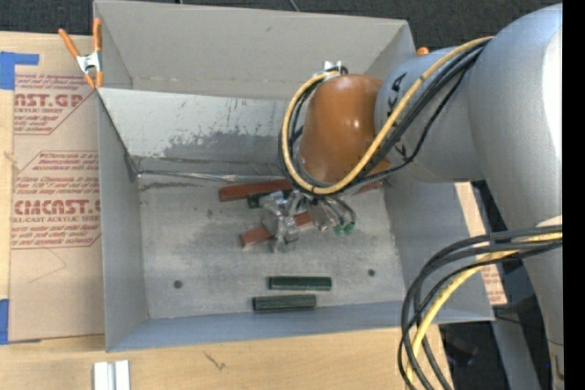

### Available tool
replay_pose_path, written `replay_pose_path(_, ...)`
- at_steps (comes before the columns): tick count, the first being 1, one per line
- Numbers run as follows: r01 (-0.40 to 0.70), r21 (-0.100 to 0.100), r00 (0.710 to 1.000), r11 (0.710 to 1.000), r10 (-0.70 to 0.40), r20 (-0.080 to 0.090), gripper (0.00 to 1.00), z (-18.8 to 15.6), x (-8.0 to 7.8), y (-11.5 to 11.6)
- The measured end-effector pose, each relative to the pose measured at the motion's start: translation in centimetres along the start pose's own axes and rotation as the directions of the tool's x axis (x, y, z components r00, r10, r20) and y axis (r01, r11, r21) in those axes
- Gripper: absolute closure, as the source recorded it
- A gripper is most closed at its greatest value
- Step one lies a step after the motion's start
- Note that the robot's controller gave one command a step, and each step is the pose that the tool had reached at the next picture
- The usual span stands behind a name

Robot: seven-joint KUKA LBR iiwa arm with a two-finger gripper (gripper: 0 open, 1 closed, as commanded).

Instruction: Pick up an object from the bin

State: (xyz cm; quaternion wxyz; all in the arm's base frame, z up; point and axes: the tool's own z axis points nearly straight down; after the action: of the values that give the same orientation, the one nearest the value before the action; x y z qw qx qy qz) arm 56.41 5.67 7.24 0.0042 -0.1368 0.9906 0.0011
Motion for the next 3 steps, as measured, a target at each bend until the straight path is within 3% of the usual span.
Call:
replay_pose_path(2, 0.004, 0.000, 1.000, 1.000, -0.004, -0.002, 1.00, -0.2, 0.1, 0.1)
replay_pose_path(3, 0.246, -0.001, 0.969, 0.969, -0.246, -0.006, 1.00, -4.4, 0.0, 0.9)
